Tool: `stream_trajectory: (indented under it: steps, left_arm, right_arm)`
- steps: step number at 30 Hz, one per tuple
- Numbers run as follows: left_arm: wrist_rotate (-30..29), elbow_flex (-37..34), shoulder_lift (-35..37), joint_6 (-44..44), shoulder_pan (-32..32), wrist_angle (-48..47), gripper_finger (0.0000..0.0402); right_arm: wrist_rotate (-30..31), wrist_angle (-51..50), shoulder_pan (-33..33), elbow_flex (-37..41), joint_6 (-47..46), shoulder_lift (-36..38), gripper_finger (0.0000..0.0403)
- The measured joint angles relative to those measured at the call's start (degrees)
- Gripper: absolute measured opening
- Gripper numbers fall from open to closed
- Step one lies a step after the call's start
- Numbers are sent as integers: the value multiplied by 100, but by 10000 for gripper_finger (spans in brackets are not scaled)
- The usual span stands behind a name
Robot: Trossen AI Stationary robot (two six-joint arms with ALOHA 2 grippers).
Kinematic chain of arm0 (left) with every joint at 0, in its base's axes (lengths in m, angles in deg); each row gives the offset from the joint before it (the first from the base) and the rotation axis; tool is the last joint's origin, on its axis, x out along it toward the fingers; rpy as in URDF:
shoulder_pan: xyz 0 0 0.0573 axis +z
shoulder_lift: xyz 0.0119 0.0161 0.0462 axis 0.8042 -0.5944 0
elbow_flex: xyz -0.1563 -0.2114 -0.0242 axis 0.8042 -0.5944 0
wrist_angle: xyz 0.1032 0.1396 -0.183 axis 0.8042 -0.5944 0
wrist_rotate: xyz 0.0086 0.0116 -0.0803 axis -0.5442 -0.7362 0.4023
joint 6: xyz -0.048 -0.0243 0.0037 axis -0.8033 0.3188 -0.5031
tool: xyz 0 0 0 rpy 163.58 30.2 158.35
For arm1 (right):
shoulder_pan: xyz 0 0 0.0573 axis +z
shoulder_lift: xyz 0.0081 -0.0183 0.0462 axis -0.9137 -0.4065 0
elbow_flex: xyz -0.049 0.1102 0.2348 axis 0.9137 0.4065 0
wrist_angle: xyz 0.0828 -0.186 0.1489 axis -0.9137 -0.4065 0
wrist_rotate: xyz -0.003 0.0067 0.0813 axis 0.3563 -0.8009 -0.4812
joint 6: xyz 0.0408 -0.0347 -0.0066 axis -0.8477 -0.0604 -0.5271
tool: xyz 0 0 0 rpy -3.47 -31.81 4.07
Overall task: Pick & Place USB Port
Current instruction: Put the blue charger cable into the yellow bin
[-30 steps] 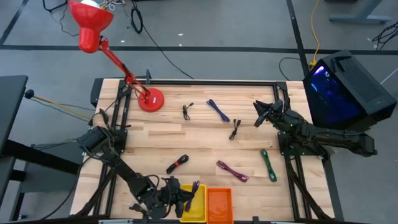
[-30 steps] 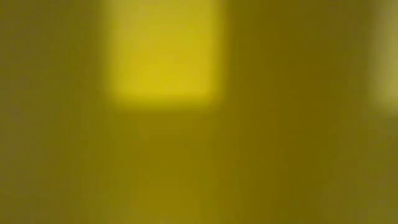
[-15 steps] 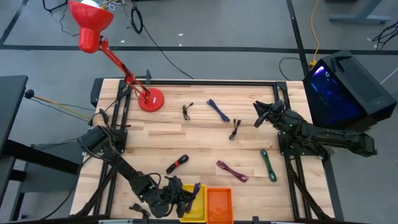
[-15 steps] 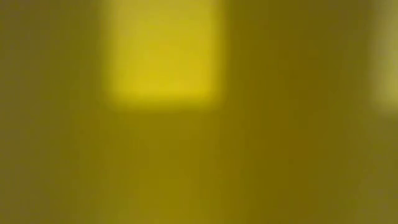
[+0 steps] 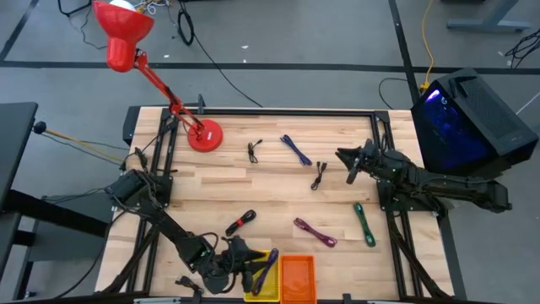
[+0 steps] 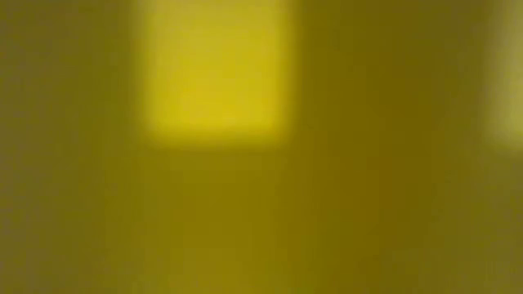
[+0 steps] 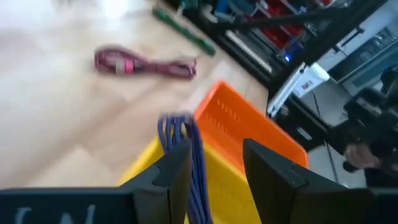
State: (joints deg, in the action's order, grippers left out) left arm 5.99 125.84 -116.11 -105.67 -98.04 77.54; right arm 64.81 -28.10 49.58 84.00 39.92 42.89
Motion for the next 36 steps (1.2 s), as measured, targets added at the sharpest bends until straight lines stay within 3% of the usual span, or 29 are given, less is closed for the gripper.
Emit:
stream_trajectory:
  steps: [3, 8, 14, 18, 24, 29, 36]
  left_arm:
    - [-139, -9, 119, 636, 130, -53, 158]
    - [-374, -3, 531, 1910, 432, -131, 160]
    - [-520, 1, 1191, 3061, 808, -926, 161]
    - [-568, 0, 1523, 3246, 1034, -1636, 161]
    - [-593, 0, 1845, 3215, 1204, -2297, 161]
    - [-631, 0, 1906, 3390, 1158, -2406, 161]
    - [-659, 0, 1906, 3550, 1119, -2433, 161]
  right_arm:
    - [-104, 25, -3, 0, 71, -132, 89]
    - [-405, 894, -3, -205, 158, -527, 122]
    - [-754, 374, -3, -1614, 678, -1652, 180]
    - [-577, -729, -3, -2905, 1036, -2977, 197]
    - [-127, -1955, -133, -4418, 1397, -5179, 190]
    - [-358, -1964, -270, -4820, 1577, -6535, 185]
    - [-369, -1981, -421, -4859, 1428, -7396, 185]
